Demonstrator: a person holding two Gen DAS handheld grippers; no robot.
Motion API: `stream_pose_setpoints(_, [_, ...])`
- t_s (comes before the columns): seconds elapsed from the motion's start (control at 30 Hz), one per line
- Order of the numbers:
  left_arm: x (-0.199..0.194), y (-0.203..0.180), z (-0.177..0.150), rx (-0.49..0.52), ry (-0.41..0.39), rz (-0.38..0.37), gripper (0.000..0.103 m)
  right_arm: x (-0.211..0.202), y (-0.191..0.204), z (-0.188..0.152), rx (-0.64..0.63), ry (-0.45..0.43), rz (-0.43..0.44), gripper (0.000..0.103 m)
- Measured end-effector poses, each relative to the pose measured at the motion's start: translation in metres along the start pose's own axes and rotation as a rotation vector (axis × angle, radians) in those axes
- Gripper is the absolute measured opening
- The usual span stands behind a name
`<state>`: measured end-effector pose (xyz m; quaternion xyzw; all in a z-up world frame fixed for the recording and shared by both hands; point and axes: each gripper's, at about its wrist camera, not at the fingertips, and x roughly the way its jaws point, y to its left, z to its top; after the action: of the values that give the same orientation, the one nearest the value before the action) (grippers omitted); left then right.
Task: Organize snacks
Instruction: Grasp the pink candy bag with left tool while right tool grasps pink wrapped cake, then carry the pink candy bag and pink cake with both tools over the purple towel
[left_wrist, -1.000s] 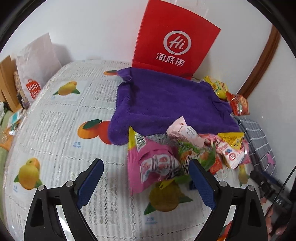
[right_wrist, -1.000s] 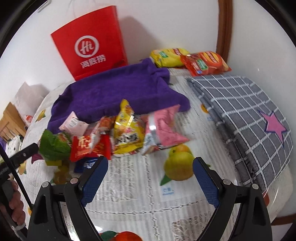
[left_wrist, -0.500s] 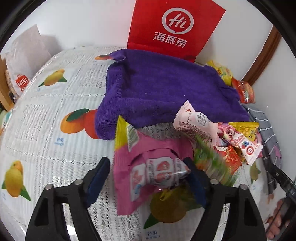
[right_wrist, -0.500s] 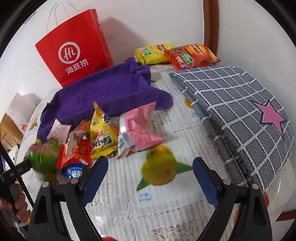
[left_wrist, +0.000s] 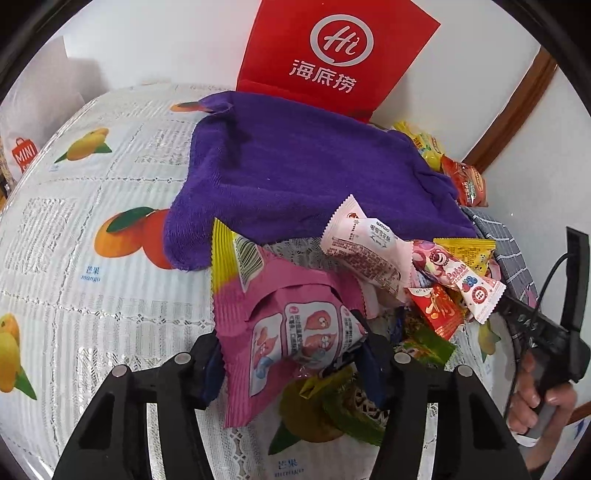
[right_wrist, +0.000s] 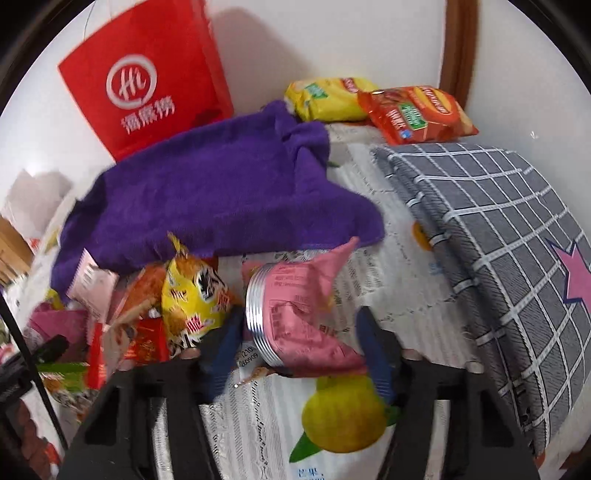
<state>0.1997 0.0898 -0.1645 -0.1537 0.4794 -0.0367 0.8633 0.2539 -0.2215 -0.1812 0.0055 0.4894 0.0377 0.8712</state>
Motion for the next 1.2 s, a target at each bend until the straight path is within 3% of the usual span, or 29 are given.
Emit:
stream_pose_setpoints(0.1, [-0.004,0.002,-0.001,-0.003,0.000,0.010,0.054,-0.007,0.000,-0.005,0.004,-0.009,0.002,0.045])
stream_pose_setpoints(0.53, [-0.053,-0.004,-0.013,0.010,-0.051,0.032,0.052,-0.068,-0.017,-0.033,0.057,-0.061,0.005,0.045])
stream_pose_setpoints(0.9, [-0.088,-0.028,-0.001,0.075,-0.115,0.062,0.052,-0.111,-0.020,-0.034,0.049,-0.124,0.007,0.045])
stream_pose_setpoints(1.2, [-0.104,-0.048,0.007,0.112,-0.168,0.094,0.052,-0.122,-0.019,-0.031,0.050,-0.140,0.048,0.045])
